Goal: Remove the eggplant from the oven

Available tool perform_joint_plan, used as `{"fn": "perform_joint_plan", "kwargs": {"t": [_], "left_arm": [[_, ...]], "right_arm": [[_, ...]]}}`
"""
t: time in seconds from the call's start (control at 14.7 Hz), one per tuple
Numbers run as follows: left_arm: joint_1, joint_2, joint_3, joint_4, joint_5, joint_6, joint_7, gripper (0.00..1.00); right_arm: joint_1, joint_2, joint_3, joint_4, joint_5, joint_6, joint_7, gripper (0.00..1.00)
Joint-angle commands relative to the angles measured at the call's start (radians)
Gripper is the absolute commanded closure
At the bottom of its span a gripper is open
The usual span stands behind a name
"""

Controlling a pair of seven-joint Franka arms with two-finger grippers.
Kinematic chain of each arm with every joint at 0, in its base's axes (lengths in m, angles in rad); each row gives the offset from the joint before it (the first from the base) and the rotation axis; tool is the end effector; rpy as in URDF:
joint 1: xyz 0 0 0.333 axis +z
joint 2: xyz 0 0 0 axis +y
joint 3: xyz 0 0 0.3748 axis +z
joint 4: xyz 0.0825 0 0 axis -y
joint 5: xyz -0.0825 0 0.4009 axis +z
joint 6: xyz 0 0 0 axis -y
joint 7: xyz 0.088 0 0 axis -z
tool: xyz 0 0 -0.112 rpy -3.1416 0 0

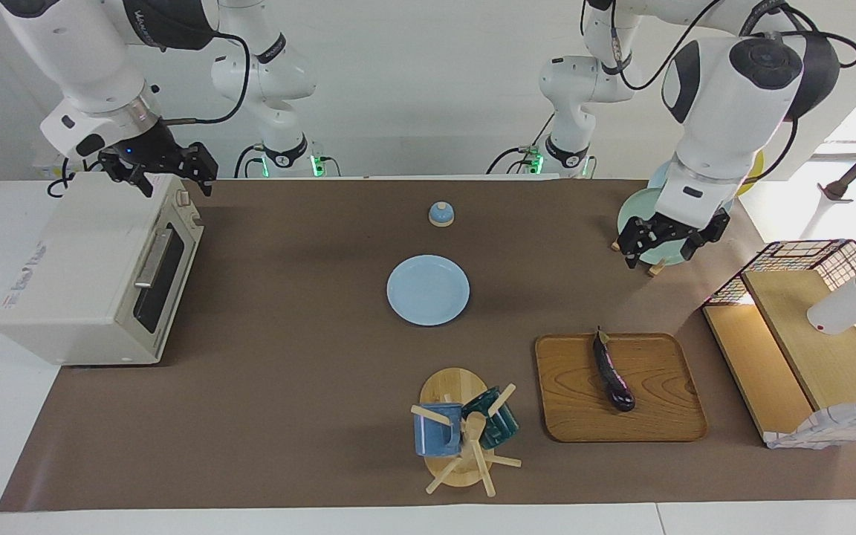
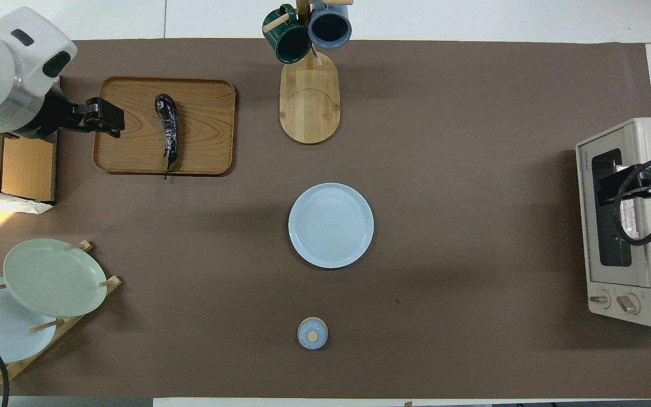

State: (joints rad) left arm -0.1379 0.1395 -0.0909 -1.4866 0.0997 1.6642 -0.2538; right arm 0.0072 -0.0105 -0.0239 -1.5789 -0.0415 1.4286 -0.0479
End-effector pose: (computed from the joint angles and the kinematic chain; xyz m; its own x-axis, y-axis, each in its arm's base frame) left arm 0.6176 -0.1287 0.6451 0.9981 0.0165 0.0589 0.0209 -0.9970 -0.0744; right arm 0.5506 -0.0144 0.6690 0.9897 0.0255 -0.1410 0.0306 -0.9989 0.0345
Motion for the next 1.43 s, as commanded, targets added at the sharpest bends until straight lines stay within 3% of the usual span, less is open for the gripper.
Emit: {"fn": "perform_joint_plan", "kwargs": {"t": [0.0, 0.34, 0.68, 1.36], "left_arm": [[0.008, -0.106, 0.0, -0.101, 0.009, -0.02, 0.021, 0.0], [-0.002, -0.21, 0.0, -0.217, -0.029, -0.02, 0.015, 0.0], [-0.005, -0.253, -0.001, -0.293, -0.092, -0.014, 0.016, 0.0], [-0.006, -0.235, 0.028, -0.254, -0.146, -0.012, 0.073, 0.0]], "right_arm": [[-0.006, -0.025, 0.005, -0.029, 0.025, 0.021, -0.016, 0.0], [-0.001, -0.025, 0.009, -0.026, 0.017, 0.023, -0.046, 0.0], [-0.001, -0.023, 0.007, -0.024, 0.018, 0.027, -0.046, 0.0], [-0.004, -0.022, 0.007, -0.021, 0.02, 0.03, -0.047, 0.0]]}}
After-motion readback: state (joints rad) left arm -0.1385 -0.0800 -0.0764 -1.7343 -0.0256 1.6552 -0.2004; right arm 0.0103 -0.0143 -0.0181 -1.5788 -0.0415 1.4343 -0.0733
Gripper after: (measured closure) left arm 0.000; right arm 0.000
